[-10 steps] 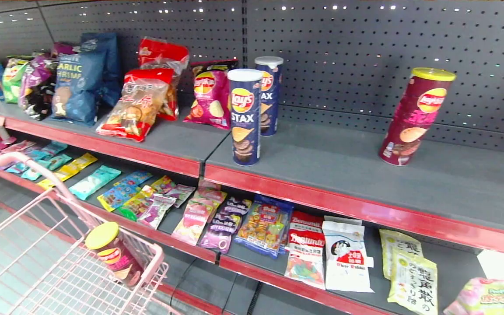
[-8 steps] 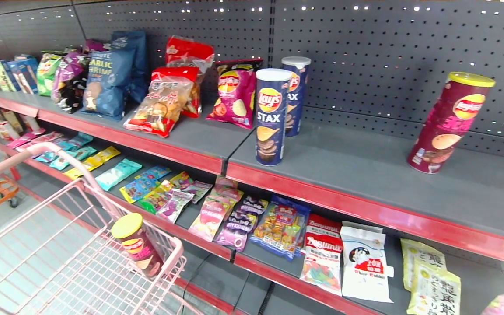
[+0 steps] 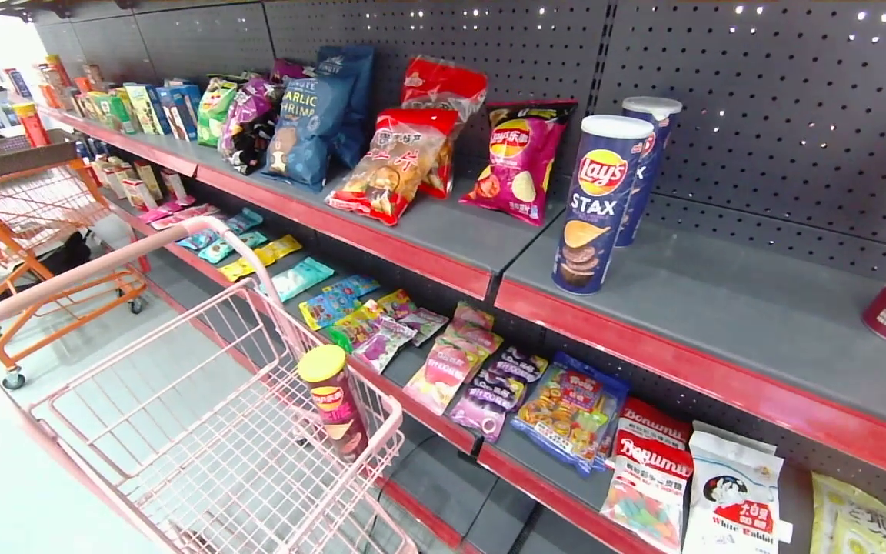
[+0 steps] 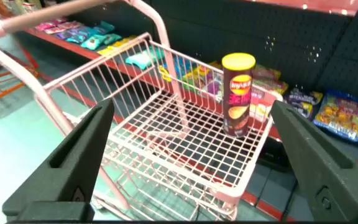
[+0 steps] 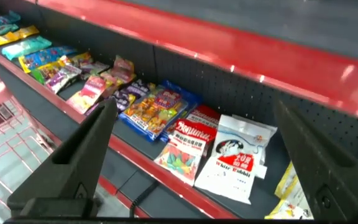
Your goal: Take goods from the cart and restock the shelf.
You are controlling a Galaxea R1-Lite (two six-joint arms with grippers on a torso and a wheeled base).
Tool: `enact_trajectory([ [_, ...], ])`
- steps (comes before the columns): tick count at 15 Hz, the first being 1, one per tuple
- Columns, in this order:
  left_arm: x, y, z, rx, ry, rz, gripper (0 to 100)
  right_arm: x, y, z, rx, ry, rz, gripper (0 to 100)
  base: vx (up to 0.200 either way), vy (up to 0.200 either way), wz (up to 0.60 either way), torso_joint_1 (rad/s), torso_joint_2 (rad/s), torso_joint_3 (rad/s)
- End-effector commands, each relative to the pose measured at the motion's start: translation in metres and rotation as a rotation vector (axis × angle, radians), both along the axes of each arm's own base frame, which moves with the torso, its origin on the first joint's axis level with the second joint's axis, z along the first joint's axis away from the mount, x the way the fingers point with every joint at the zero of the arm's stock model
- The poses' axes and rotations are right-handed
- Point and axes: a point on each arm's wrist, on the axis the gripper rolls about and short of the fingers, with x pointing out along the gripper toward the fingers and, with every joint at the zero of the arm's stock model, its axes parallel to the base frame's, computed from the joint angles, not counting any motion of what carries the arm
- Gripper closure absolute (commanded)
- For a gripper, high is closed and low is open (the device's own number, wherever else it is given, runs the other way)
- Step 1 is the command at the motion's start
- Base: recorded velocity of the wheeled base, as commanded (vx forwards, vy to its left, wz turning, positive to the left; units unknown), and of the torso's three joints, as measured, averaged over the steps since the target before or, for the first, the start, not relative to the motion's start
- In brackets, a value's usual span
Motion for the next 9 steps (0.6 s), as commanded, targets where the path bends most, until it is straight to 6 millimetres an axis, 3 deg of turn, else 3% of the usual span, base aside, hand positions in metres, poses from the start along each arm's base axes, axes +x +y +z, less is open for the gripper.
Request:
enact_trajectory([
  [1, 0.0001, 0.0, -0.0001, 0.0, 0.001, 0.0, 0, 0.0001, 0.0, 0.0001, 0.001, 0.001, -0.001, 0, 0.0, 0.0, 0.0, -0.163, 0.49, 0.29],
  [9, 0.0001, 0.0, -0.0001, 0.0, 0.001, 0.0, 0, 0.0001, 0.0, 0.0001, 0.003, 0.001, -0.001, 0, 0.0, 0.0, 0.0, -0.184, 0.53, 0.346],
])
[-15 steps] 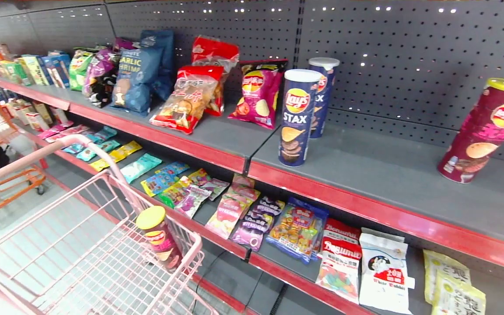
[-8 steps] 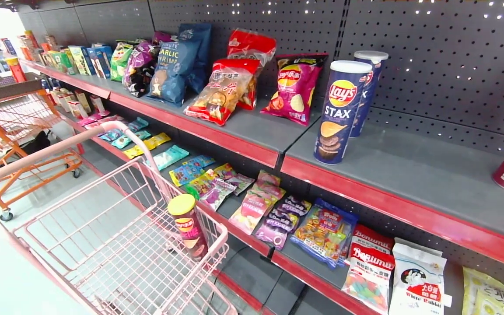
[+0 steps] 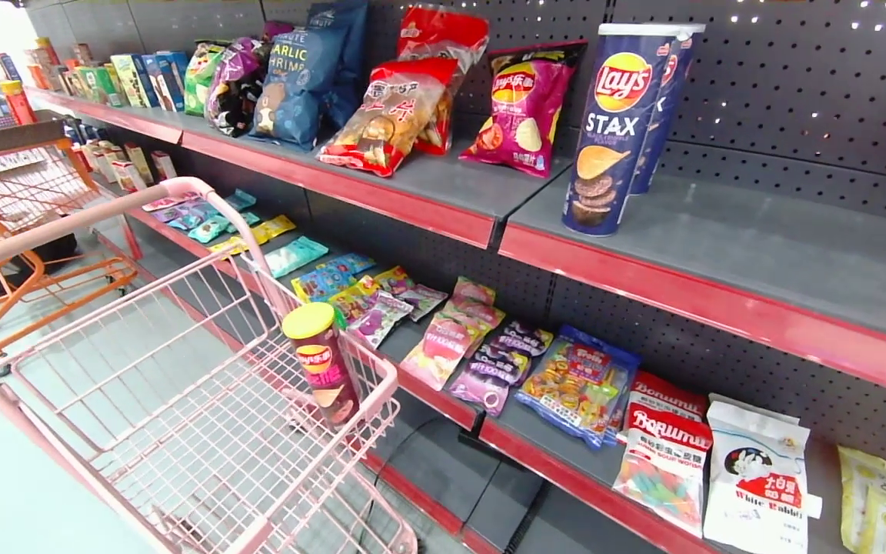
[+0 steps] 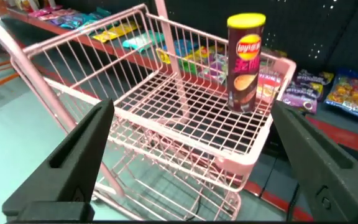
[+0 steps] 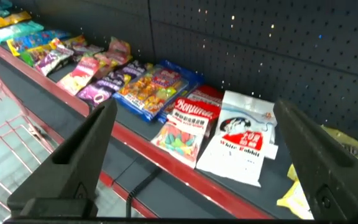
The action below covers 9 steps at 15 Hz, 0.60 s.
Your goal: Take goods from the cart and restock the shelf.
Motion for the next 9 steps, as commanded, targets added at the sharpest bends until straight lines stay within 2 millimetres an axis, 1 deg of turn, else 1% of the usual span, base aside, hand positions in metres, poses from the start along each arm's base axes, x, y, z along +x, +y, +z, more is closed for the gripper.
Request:
enact_trajectory([
  [1, 0.0001, 0.0, 0.0001, 0.001, 0.0, 0.0, 0, 0.0001, 0.0, 0.0001, 0.0, 0.001, 0.0, 0, 0.0, 0.0, 0.0, -0.154, 0.52, 0.349],
  [3, 0.0001, 0.0, 0.0003, 0.001, -0.002, 0.0, 0, 0.0001, 0.0, 0.0001, 0.0, 0.001, 0.0, 0, 0.0, 0.0, 0.0, -0.137, 0.46, 0.332],
  [4, 0.0001, 0.0, 0.0003, 0.001, -0.002, 0.0, 0, 0.0, 0.0, 0.0001, 0.0, -0.001, 0.0, 0, 0.0, 0.0, 0.0, -0.061, 0.24, 0.188],
  [7, 0.0001, 0.0, 0.0001, 0.004, 0.0, -0.003, 0, 0.0, 0.0, 0.0001, 0.001, -0.001, 0.0, 0, 0.0, 0.0, 0.0, -0.027, 0.09, 0.064],
  [9, 0.0001, -0.0001, 0.0001, 0.004, 0.0, -0.003, 0, 0.0, 0.0, 0.0001, 0.001, -0.001, 0.0, 0, 0.0, 0.0, 0.0, 0.0, 0.0, 0.0],
])
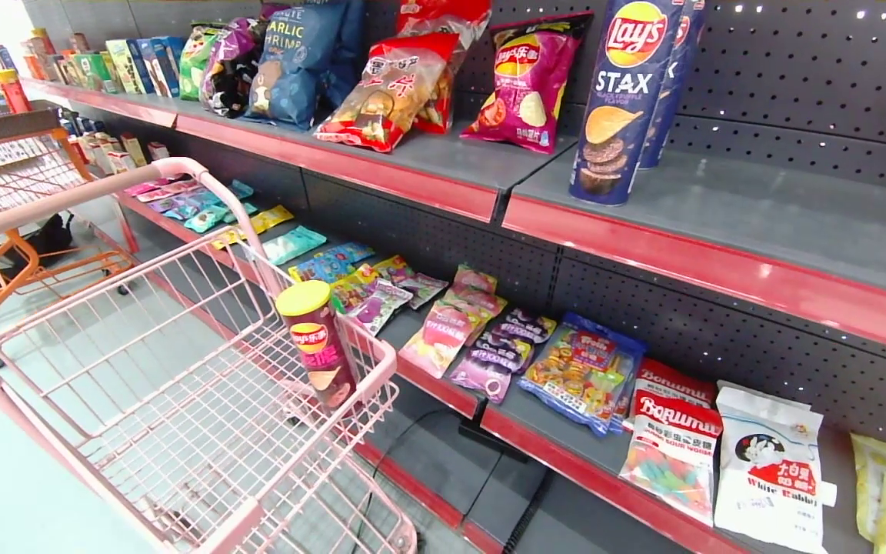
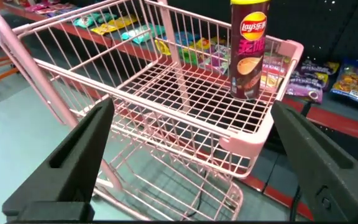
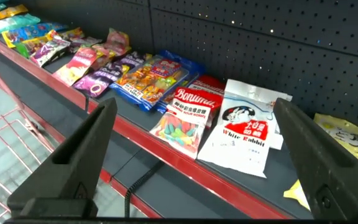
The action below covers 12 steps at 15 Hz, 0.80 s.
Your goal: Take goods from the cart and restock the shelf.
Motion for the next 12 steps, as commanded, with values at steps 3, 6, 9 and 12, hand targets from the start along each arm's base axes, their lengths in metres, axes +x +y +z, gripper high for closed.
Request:
enact_trajectory([
  [3, -0.003, 0.0, 0.024, -0.012, -0.059, -0.003, 0, 0.0, 0.0, 0.0, 0.0, 0.0, 0.0, 0, 0.0, 0.0, 0.0, 0.0, 0.0, 0.0],
  [6, 0.051, -0.002, 0.174, -0.17, -0.022, -0.064, 0, 0.0, 0.0, 0.0, -0.001, 0.0, 0.0, 0, 0.0, 0.0, 0.0, 0.0, 0.0, 0.0],
  [9, 0.155, -0.007, 0.154, -0.174, 0.253, -0.088, 0, 0.0, 0.0, 0.0, -0.001, 0.0, 0.0, 0, 0.0, 0.0, 0.0, 0.0, 0.0, 0.0],
  [12, 0.217, -0.012, 0.117, -0.186, 0.291, -0.223, 0, 0.0, 0.0, 0.0, -0.001, 0.0, 0.0, 0, 0.0, 0.0, 0.0, 0.0, 0.0, 0.0],
])
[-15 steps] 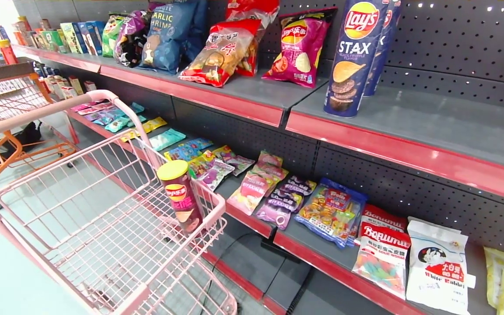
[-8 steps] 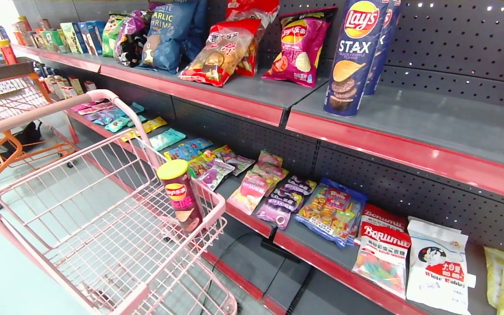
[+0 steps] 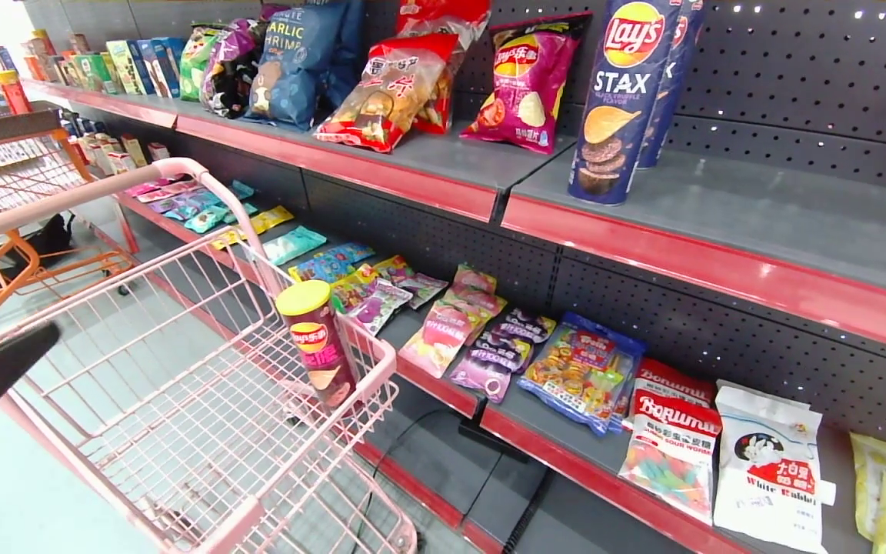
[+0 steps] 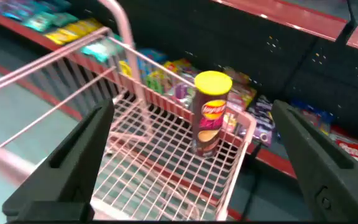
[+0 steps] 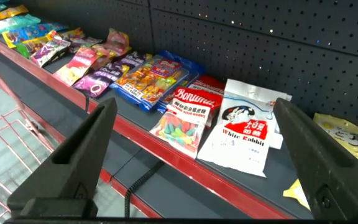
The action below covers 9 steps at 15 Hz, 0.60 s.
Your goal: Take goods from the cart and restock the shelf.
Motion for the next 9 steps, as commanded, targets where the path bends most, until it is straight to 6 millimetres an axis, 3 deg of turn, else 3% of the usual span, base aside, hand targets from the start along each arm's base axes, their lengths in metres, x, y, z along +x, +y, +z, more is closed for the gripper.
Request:
enact_trajectory([
  [1, 0.123, -0.008, -0.056, -0.005, 0.211, -0.161, 0, 0.0, 0.0, 0.0, 0.0, 0.0, 0.0, 0, 0.0, 0.0, 0.0, 0.0, 0.0, 0.0],
  [3, 0.152, -0.011, -0.081, 0.083, 0.231, -0.199, 0, 0.0, 0.0, 0.0, 0.0, 0.0, 0.0, 0, 0.0, 0.0, 0.0, 0.0, 0.0, 0.0],
  [9, 0.173, -0.023, -0.11, 0.085, 0.318, -0.324, 0, 0.0, 0.0, 0.0, -0.003, 0.0, 0.002, 0, 0.0, 0.0, 0.0, 0.0, 0.0, 0.0],
])
